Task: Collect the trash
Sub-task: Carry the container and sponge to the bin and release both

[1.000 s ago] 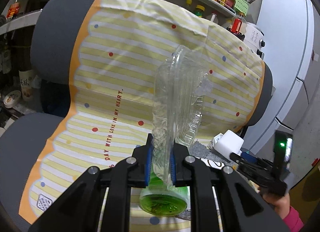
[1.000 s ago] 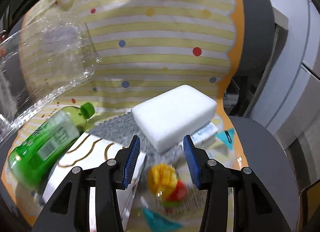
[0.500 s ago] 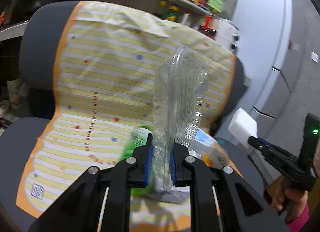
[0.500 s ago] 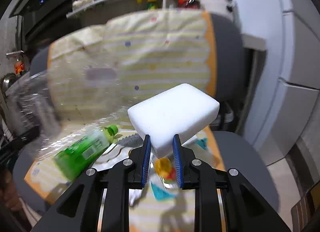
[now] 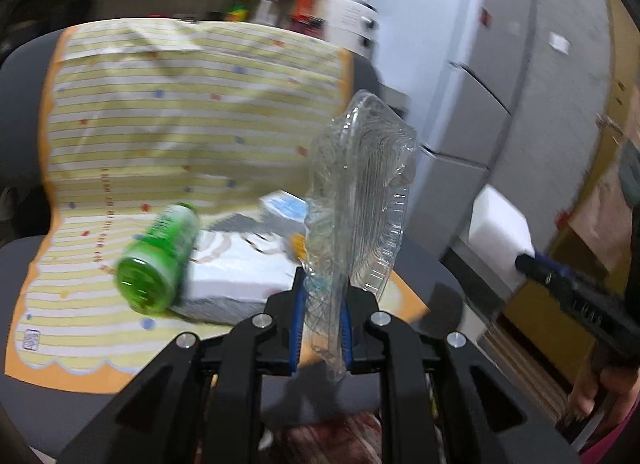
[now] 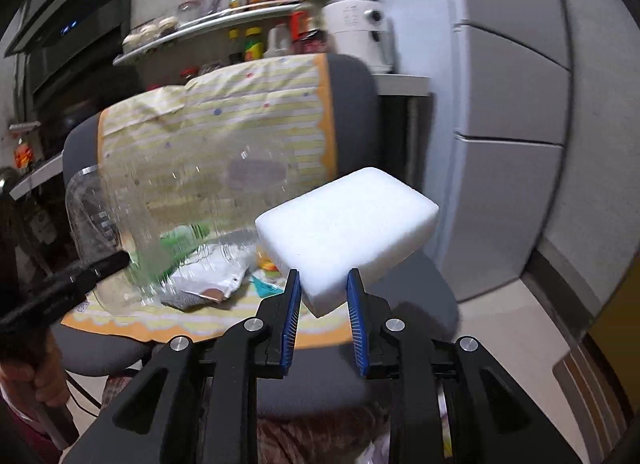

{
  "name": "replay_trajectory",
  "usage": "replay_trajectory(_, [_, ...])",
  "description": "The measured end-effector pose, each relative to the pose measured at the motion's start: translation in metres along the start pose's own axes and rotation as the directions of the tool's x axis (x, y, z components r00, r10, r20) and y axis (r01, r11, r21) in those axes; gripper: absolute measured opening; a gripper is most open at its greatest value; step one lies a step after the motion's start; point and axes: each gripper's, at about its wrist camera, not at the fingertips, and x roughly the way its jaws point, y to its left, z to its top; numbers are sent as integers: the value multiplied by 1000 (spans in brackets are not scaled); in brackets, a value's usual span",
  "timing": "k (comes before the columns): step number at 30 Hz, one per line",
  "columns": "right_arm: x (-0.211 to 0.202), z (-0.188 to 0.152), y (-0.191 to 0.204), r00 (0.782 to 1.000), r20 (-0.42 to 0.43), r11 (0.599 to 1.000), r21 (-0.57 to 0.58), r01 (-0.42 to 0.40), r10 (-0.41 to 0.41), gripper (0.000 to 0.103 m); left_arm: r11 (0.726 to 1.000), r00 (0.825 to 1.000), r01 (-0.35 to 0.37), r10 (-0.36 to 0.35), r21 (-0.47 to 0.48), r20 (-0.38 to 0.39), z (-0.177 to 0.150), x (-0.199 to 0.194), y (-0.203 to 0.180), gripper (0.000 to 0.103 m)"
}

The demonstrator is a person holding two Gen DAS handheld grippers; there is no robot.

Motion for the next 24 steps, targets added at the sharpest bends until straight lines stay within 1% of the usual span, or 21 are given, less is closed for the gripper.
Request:
replay_trajectory(3, [-26,-8,-18,998,26,998,22,55,-56,25,995,995,79,-76,54,-60,-12,8,-28,13])
replay_trajectory(6, [-53,-17,-39,990,49,991,47,129,-131,25,981,978,166,-152,95,-141,-23,22,-56,13])
replay_trajectory(7, [-64,-21,-49,984,56,985,59,164,-167,25,975,971,190,-170,113,-165,-28,28,-67,13])
replay_trajectory(8, [-70,-23,-56,981,59,981,67,182,-186,25,970,966,209,-184,127,-182,-31,32,-75,13])
replay_trajectory(10, [-81,-29,-73,972,61,970,96,221,-228,25,952,949,258,-219,162,-225,-39,40,-96,13])
replay_trajectory(13, [-91,-37,-97,963,54,955,152,254,-265,26,920,916,330,-259,211,-306,-53,56,-127,13])
replay_trajectory(17, [-92,-48,-123,956,30,937,213,277,-290,26,888,880,383,-267,256,-392,-69,78,-156,13])
replay_trajectory(20, [-90,-55,-133,955,18,929,239,284,-297,26,866,854,416,-268,276,-446,-76,95,-175,13])
replay_trajectory(22, [-88,-59,-141,954,7,923,254,289,-300,26,853,831,443,-275,277,-483,-81,109,-189,14])
replay_trajectory(23, [-88,-61,-144,954,3,921,259,290,-301,26,850,824,448,-271,278,-498,-83,114,-194,22])
replay_trajectory(24, [-87,-63,-148,953,-4,919,266,292,-302,26,849,816,445,-254,285,-519,-87,122,-201,42])
